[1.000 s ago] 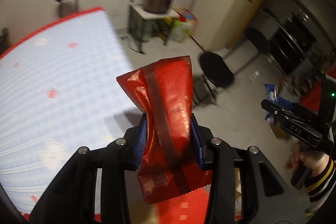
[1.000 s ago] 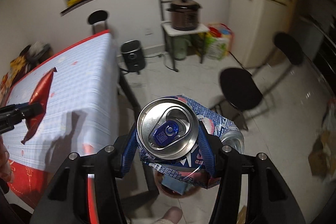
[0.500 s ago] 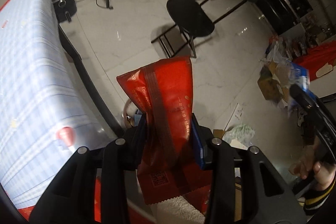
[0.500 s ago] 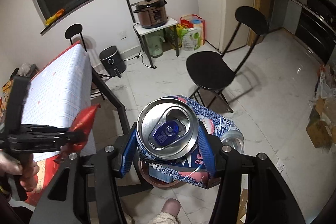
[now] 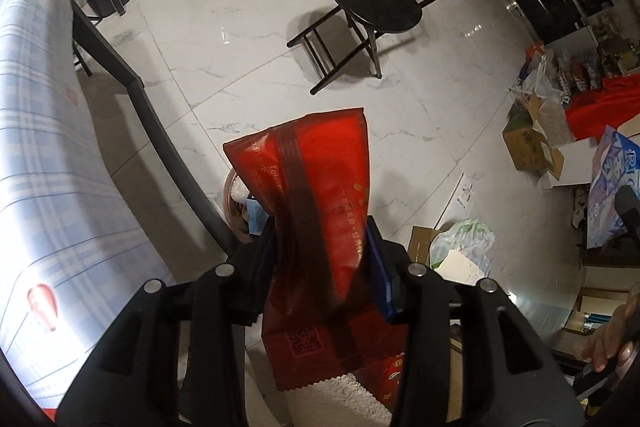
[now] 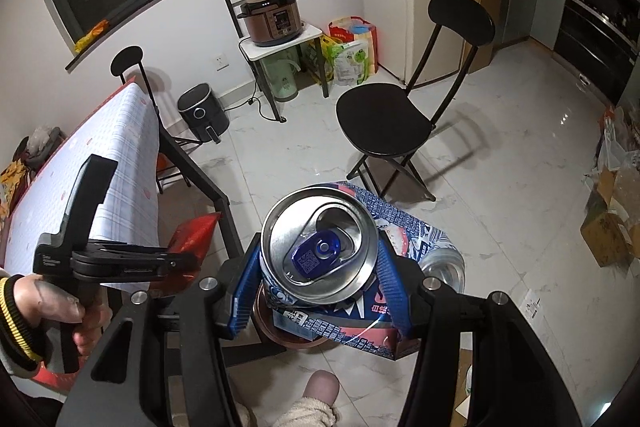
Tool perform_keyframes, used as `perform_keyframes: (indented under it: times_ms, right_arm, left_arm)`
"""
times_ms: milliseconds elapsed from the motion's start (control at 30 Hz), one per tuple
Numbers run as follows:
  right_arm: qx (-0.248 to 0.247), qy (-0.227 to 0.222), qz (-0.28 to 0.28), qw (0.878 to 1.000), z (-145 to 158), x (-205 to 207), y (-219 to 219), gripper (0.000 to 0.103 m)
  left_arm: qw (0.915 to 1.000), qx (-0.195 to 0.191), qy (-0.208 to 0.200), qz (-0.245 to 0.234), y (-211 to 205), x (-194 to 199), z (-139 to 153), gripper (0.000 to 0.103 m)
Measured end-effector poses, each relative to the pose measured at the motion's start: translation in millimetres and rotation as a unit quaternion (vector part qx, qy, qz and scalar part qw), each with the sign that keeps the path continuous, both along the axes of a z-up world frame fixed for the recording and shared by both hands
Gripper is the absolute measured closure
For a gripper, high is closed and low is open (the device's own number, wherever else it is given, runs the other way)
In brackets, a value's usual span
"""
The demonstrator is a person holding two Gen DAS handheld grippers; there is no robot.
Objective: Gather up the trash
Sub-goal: 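Open both tools to drop the packet and can into the basin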
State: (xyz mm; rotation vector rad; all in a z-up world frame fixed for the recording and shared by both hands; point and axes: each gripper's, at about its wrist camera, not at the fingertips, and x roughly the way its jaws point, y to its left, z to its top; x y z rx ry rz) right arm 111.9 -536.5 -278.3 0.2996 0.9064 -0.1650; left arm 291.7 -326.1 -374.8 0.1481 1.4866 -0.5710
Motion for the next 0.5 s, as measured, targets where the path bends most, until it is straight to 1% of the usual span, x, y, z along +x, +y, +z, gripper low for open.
perform_keyframes:
  times_ms: [167, 267, 400, 500]
  right_arm:
    - [-0.001, 0.003, 0.0, 1.0, -0.2, -1.1, 0.2, 0.05]
    - [-0.002, 0.003, 0.001, 1.0, 0.4, -2.6, 1.7, 0.05]
    - [-0.002, 0.005, 0.006, 1.0, 0.6, 0.6, 5.7, 0.05]
    - [0.001, 0.008, 0.012, 1.0, -1.7, 6.1, 12.3, 0.05]
  left_arm:
    - [0.9999, 0.002, 0.004, -0.009, -9.2, 3.9, -6.4, 0.051]
    - [0.9999, -0.005, -0.006, -0.013, -8.7, 8.4, -3.0, 0.044]
    - [0.9993, -0.027, -0.024, -0.004, 1.8, 14.9, 18.1, 0.044]
    - [0.9978, -0.04, -0.052, 0.003, 14.7, 20.9, 42.0, 0.044]
